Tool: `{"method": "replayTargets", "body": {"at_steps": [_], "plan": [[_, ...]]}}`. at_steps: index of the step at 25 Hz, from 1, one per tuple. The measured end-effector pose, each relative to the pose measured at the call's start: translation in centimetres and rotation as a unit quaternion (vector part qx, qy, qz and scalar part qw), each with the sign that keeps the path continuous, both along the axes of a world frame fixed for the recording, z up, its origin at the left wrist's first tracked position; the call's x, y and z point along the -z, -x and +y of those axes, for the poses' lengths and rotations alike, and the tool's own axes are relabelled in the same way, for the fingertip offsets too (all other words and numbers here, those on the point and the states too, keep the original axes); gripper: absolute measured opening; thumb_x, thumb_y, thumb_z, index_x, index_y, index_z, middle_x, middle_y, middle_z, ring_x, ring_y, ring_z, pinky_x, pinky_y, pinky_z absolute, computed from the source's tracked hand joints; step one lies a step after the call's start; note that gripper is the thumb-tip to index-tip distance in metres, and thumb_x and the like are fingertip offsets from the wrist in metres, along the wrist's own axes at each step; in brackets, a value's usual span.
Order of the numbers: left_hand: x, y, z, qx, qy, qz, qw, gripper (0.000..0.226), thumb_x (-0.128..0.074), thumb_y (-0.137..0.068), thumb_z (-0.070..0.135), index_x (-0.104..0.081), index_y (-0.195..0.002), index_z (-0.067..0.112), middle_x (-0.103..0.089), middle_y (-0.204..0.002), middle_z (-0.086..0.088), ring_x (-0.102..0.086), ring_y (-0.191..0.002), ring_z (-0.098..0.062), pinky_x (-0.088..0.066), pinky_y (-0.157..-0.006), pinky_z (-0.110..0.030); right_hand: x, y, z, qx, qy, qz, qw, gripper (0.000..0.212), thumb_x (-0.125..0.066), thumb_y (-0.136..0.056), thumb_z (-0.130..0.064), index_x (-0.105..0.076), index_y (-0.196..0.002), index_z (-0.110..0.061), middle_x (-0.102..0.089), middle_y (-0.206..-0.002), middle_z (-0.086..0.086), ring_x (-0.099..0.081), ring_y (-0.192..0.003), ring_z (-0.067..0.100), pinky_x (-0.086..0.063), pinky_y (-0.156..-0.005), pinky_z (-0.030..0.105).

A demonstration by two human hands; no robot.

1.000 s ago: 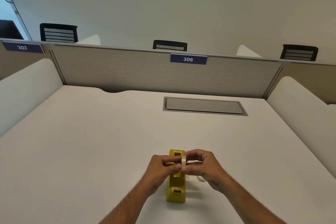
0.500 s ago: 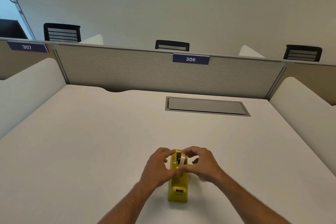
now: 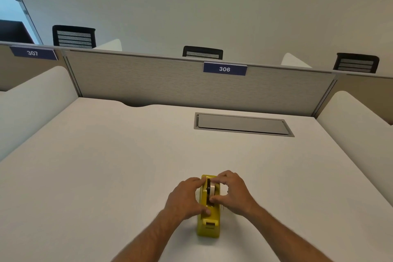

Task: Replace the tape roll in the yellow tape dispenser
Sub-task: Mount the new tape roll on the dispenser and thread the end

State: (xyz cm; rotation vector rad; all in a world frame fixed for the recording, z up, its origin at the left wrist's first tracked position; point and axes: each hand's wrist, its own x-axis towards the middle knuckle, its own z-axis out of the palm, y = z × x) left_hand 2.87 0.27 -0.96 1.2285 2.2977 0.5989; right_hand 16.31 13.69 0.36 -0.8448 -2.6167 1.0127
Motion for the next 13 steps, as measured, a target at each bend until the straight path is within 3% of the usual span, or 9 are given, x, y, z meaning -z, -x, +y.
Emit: {"method": "replayTargets", "body": {"at_steps": [6, 13], "plan": [[0.27, 0.08, 0.01, -0.005, -0.001, 0.001, 1.0, 0.11, -0.085, -0.054, 0.061, -0.031, -0.148, 0.043, -0.038, -0.155, 0.012, -0.042, -0.135, -0.014, -0.044, -0.108, -0.038, 0.13, 0.11, -0.07, 0.031, 0.032, 0.004, 0.999, 0.057, -0.09, -0.056, -0.033, -0.071, -0.11, -0.036, -0.052, -0.1, -0.014, -0.052, -0.093, 0.003, -0.046, -0.075, 0.017], [-0.07, 0.07, 0.24, 0.002, -0.019, -0.018, 1.0, 0.107, -0.089, -0.057, 0.052, -0.035, -0.148, 0.037, -0.04, -0.154, 0.009, -0.046, -0.132, -0.017, -0.047, -0.107, -0.04, -0.23, -0.01, -0.41, 0.005, -0.005, -0.008, 1.0, 0.065, -0.086, -0.055, -0.04, -0.067, -0.117, -0.033, -0.051, -0.103, -0.013, -0.051, -0.096, 0.005, -0.052, -0.082, 0.023]]}}
